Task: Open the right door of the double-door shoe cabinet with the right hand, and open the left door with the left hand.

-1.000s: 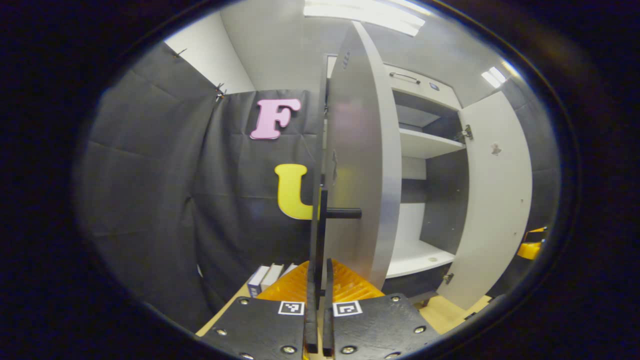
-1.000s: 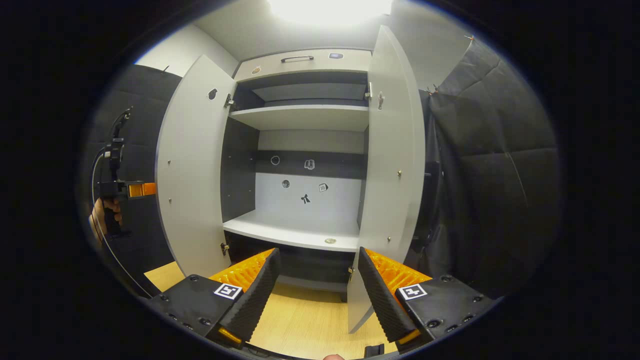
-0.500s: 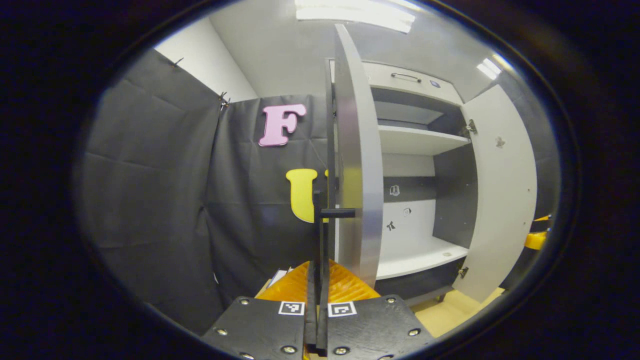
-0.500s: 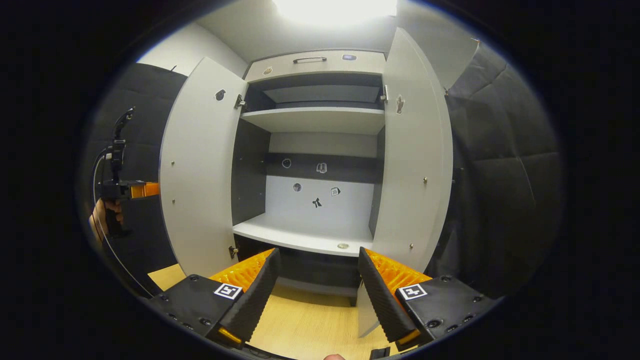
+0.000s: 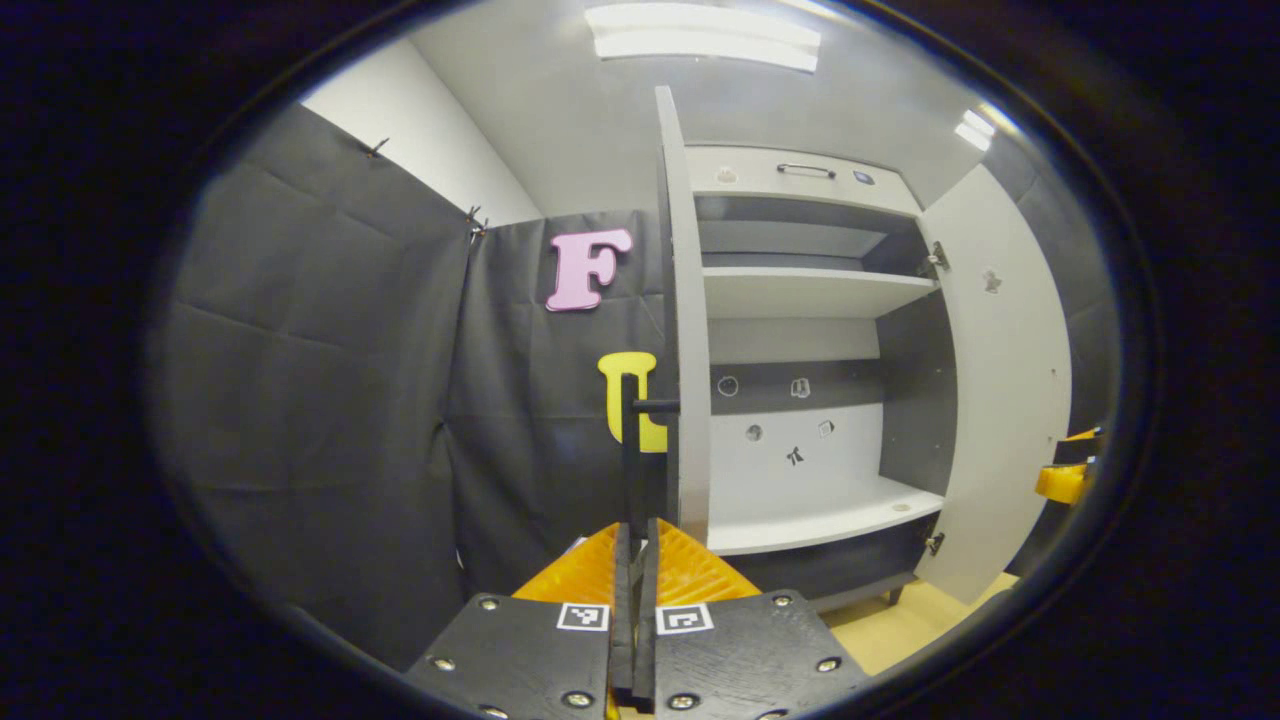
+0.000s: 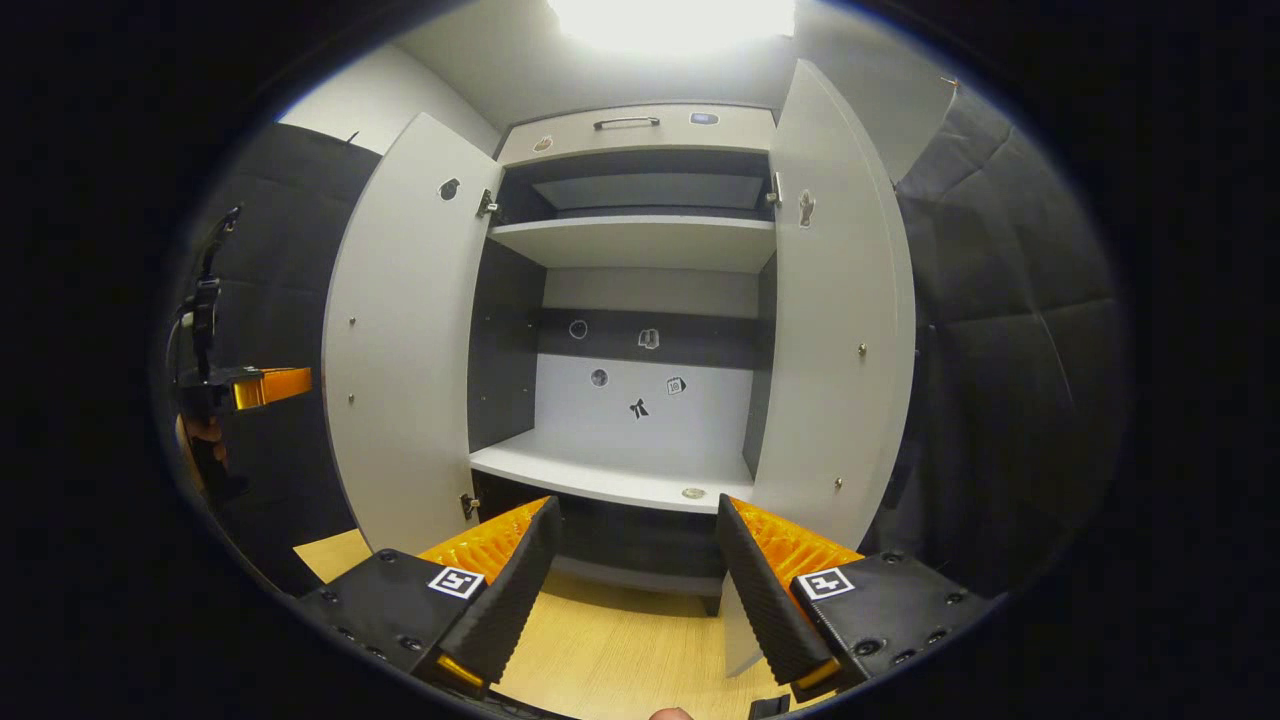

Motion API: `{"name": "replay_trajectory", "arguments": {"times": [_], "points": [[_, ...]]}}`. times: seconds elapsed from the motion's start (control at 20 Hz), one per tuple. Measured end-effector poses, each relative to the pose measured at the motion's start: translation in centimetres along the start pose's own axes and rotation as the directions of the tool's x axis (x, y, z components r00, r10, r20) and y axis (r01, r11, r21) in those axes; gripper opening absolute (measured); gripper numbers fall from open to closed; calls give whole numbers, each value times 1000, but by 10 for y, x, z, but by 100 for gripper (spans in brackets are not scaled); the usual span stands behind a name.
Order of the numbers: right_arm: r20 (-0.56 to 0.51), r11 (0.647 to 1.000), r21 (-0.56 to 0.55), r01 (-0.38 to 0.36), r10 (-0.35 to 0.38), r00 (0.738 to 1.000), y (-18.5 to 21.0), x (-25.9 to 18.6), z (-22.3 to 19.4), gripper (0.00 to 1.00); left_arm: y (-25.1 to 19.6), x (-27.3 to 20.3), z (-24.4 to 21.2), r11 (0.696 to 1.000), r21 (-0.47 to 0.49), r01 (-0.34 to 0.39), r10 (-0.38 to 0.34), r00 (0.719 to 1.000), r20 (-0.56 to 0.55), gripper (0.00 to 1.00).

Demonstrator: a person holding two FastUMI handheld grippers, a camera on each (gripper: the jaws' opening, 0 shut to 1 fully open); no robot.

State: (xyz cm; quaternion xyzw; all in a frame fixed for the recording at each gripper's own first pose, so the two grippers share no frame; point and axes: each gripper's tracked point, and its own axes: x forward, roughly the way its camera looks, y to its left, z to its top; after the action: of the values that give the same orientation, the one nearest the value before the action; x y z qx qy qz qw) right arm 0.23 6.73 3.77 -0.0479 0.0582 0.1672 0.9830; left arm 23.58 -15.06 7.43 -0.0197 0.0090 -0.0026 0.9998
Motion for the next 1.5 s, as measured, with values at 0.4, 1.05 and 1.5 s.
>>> {"name": "replay_trajectory", "arguments": {"times": [0.4,1.05,1.5], "points": [[58,999,-1,51,-50,997,9,-8,-6,98,-13,5,-20,1000,6,14,-14,999,-38,11],[76,981,138,135,-147,986,-18,-24,-9,97,-38,-1,-22,996,56,69,-69,998,-9,95],[95,981,128,147,-160,983,-24,-25,-1,96,-32,2,-20,997,63,45,-45,999,1,95]]}}
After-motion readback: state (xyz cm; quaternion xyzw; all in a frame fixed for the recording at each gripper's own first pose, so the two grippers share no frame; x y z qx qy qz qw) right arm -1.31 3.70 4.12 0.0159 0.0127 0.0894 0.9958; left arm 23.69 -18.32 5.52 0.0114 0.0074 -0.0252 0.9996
